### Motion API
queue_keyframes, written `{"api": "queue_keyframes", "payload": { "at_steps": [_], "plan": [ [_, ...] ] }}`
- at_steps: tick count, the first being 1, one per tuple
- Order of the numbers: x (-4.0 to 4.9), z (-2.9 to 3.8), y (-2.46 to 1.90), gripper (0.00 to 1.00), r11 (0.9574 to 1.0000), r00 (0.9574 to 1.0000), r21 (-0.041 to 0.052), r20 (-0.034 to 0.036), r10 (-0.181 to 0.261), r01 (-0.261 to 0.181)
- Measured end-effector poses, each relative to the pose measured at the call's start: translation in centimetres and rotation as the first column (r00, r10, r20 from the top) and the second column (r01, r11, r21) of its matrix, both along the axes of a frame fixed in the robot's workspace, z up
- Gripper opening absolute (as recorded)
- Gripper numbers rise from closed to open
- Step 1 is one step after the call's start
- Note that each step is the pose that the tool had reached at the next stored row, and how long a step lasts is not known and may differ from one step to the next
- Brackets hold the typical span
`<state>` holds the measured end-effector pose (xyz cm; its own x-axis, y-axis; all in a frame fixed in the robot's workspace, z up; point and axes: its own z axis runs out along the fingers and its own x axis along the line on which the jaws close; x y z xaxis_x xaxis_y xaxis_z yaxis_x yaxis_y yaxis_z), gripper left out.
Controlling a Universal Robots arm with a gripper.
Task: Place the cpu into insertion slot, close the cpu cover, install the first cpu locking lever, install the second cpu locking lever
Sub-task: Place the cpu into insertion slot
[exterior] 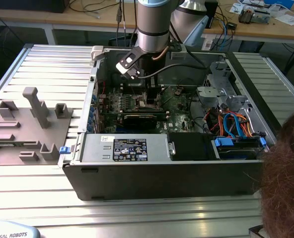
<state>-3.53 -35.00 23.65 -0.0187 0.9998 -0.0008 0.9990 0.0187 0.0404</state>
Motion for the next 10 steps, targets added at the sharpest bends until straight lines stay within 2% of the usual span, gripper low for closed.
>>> {"api": "queue_keyframes", "payload": {
  "at_steps": [4, 10],
  "plan": [
    [-0.18, -0.38, 0.0, 0.54, 1.0, 1.0, -0.0003, -0.0001, 0.0, 0.0],
    [-0.19, -0.52, 0.01, 0.54, 1.0, 1.0, -0.0008, 0.0, 0.0, 0.0]
  ]
}}
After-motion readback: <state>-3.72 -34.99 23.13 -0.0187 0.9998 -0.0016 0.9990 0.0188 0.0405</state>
